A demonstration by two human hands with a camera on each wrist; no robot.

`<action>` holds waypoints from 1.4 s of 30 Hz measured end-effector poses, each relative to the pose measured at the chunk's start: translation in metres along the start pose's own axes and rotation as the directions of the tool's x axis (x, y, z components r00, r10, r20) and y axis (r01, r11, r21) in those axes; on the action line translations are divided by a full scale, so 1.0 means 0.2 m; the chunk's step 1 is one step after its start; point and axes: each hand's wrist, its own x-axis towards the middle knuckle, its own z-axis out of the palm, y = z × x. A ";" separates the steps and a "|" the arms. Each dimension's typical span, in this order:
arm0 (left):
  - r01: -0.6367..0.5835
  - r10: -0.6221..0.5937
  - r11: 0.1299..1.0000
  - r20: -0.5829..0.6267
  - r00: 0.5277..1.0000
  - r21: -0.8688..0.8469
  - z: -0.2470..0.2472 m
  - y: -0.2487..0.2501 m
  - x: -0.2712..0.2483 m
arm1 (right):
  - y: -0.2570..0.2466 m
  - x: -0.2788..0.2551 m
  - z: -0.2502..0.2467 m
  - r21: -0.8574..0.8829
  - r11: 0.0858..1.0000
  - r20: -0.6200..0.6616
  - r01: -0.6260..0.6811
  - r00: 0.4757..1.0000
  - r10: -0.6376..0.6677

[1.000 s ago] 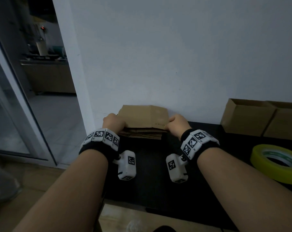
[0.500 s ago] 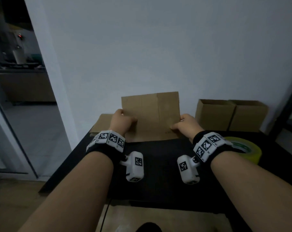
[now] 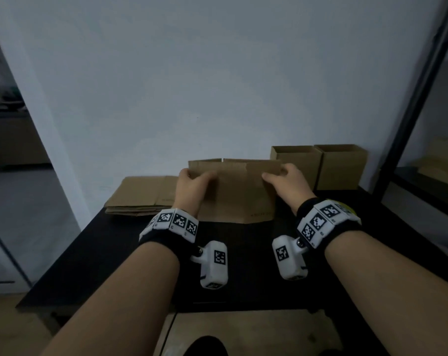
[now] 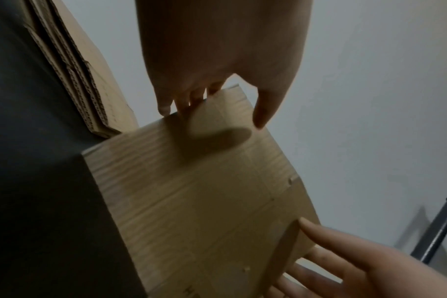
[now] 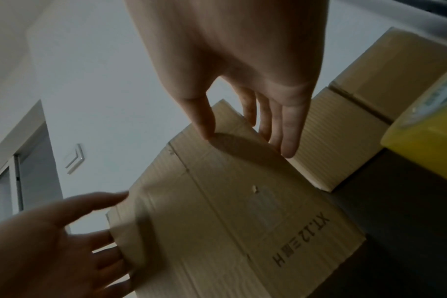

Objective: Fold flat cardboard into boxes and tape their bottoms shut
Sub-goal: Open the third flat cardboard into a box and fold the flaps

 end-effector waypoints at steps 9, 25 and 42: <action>-0.078 0.086 0.995 -0.152 0.985 0.055 0.02 0.05 -0.02 | -0.05 -0.03 0.03 -0.171 0.980 -0.122 0.105 0.984 -0.127; -0.340 0.329 0.905 0.088 0.940 0.257 0.09 0.09 -0.13 | -0.11 -0.03 0.01 -0.036 0.997 -0.049 0.065 0.997 -0.066; -0.206 0.212 0.977 0.141 0.967 -0.057 0.12 0.06 -0.09 | -0.07 -0.07 0.02 0.242 0.956 0.136 -0.164 0.982 0.134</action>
